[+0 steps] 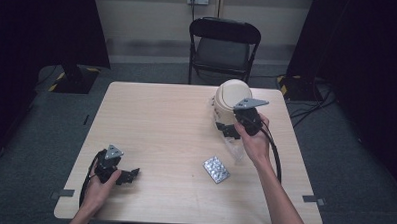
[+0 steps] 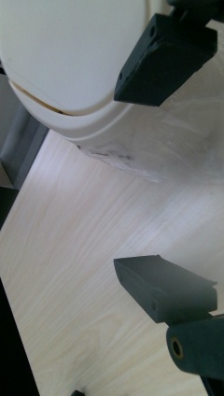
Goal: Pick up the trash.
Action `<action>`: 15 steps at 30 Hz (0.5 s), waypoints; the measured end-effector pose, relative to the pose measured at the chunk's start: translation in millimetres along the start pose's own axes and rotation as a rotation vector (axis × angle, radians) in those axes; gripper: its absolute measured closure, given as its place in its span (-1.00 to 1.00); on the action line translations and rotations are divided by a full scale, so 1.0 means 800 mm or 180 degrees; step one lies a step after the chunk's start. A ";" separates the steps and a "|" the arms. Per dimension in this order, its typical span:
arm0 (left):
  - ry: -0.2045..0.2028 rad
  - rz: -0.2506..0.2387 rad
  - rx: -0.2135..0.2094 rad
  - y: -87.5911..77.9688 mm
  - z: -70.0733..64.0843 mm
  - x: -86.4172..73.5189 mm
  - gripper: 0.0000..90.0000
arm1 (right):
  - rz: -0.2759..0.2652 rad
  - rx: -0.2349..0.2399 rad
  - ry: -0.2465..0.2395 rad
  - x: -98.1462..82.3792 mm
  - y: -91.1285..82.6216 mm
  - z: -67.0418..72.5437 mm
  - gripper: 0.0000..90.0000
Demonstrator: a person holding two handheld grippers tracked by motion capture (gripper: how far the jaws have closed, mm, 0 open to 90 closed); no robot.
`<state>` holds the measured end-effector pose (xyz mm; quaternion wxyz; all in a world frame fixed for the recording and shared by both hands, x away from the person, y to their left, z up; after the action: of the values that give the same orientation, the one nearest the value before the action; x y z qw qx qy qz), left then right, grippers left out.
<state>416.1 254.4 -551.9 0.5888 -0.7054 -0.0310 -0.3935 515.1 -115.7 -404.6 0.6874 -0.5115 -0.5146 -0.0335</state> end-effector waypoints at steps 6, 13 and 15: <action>0.0002 0.0001 0.0001 0.000 0.000 0.000 -1.00 | 0.0062 0.0004 0.0006 0.010 0.015 -0.009 -0.65; 0.0008 0.0008 0.0002 0.000 0.000 0.000 -1.00 | 0.0107 0.0051 0.0076 0.006 0.033 -0.017 -0.63; 0.0009 0.0008 0.0002 0.000 0.000 0.000 -1.00 | 0.0099 0.0046 0.0077 0.008 0.035 -0.020 -0.63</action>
<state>416.0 254.7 -551.8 0.5895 -0.7047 -0.0294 -0.3937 545.1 -111.4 -417.8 0.6976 -0.5140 -0.4984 -0.0251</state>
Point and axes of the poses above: each handheld gripper's, and its own axes: y roughly forward along the jaws, x roughly out of its top, z roughly to its left, the point moved 7 cm from there along y, roughly forward along the jaws, and after that the axes turned 9 degrees about z, right-handed, at the moved point
